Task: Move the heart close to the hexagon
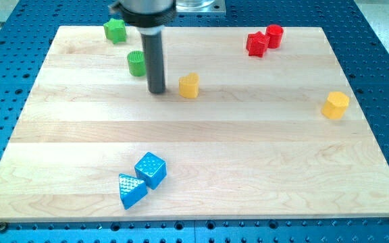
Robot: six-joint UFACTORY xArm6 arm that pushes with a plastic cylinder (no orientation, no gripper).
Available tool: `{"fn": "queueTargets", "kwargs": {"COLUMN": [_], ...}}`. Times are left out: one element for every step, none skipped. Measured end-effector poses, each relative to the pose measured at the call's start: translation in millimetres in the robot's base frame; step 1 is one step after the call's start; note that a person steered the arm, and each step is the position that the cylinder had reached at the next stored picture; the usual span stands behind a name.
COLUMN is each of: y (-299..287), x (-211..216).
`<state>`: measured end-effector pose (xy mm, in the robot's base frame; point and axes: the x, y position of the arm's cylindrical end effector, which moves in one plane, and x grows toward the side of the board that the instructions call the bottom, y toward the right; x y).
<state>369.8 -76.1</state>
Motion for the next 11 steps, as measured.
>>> {"fn": "queueTargets", "kwargs": {"y": [96.0, 180.8, 148.9, 181.2, 221.4, 208.8, 214.3, 255.9, 255.9, 208.1, 140.5], "x": [21.8, 55.0, 37.9, 47.6, 66.3, 57.0, 34.0, 41.5, 37.5, 4.9, -80.9]}}
